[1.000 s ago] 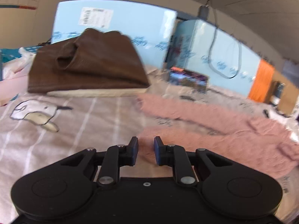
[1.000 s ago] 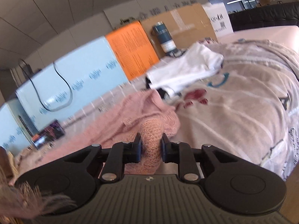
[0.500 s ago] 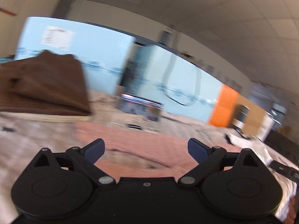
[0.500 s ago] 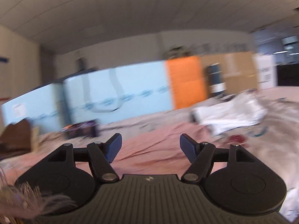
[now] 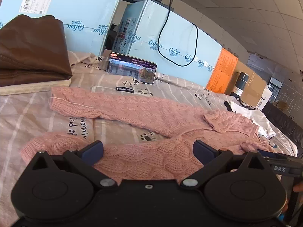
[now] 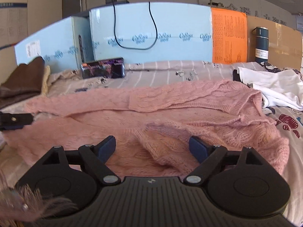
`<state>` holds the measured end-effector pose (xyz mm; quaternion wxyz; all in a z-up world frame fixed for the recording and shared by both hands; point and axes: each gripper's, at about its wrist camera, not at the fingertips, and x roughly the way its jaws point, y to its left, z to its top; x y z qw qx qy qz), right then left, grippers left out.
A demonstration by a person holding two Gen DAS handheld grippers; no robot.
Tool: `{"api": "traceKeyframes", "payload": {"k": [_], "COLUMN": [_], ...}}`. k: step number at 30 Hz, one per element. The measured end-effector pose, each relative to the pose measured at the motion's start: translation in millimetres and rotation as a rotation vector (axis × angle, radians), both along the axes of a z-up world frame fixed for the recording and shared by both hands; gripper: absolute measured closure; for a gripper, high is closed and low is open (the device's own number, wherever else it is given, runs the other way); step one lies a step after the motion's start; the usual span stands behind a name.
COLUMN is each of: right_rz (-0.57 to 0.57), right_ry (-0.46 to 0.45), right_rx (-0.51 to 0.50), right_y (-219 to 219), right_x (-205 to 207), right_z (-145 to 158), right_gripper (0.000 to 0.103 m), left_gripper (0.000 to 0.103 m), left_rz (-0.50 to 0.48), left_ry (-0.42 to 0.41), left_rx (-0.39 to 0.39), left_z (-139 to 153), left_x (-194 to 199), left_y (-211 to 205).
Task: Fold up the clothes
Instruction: 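Open both grippers and hold them above the spread sweater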
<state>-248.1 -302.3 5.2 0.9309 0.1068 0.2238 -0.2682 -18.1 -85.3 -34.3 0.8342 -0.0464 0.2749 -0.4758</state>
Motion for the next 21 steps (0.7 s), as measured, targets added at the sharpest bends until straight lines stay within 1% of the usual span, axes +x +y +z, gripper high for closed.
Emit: {"api": "traceKeyframes", "payload": {"k": [1, 3, 4, 5, 6, 8, 9, 11, 13, 15, 16, 17, 19, 21], "right_rz": [-0.008, -0.036, -0.051, -0.066, -0.084, -0.124, -0.119, -0.034, 0.052, 0.084, 0.082, 0.081, 0.081, 0.082], "right_ry": [0.01, -0.004, -0.015, -0.027, -0.04, -0.068, -0.085, -0.11, -0.103, -0.092, -0.096, -0.099, -0.139, -0.188], "right_rx": [0.012, 0.041, 0.056, 0.072, 0.082, 0.096, 0.084, 0.027, 0.004, 0.021, 0.035, 0.049, 0.024, -0.015], "right_y": [-5, -15, -19, -24, -27, -31, -29, -11, 4, 11, 13, 15, 23, 32], "right_x": [2, 1, -1, -3, -6, -13, -17, -19, -16, -11, -10, -8, -12, -17], "right_z": [-1, -2, -2, -2, -1, 2, 4, 10, 11, 8, 7, 5, 8, 13], "right_gripper": [0.019, 0.024, 0.032, 0.046, 0.055, 0.097, 0.097, 0.097, 0.094, 0.077, 0.057, 0.046, 0.042, 0.029], "left_gripper": [0.0, 0.0, 0.0, 0.0, 0.0, 0.0, 0.0, 0.0, 0.0, 0.0, 0.0, 0.0, 0.0, 0.0], "left_rz": [-0.001, -0.002, -0.002, -0.003, -0.003, -0.004, -0.004, -0.004, -0.003, -0.002, -0.001, -0.001, 0.0, 0.0], "left_ry": [0.005, 0.017, 0.018, 0.02, 0.021, 0.024, 0.026, 0.025, 0.024, 0.023, 0.023, 0.022, 0.022, 0.023], "left_rx": [-0.006, -0.018, -0.02, -0.022, -0.024, -0.028, -0.03, -0.029, -0.027, -0.027, -0.027, -0.026, -0.027, -0.026], "left_z": [0, 0, 0, 0, 0, -1, -1, -1, -1, 0, 0, 0, 0, 0], "left_x": [1, 3, 3, 3, 3, 4, 4, 4, 4, 4, 3, 3, 3, 4], "left_y": [1, 2, 3, 3, 3, 3, 4, 3, 3, 3, 3, 3, 4, 4]}}
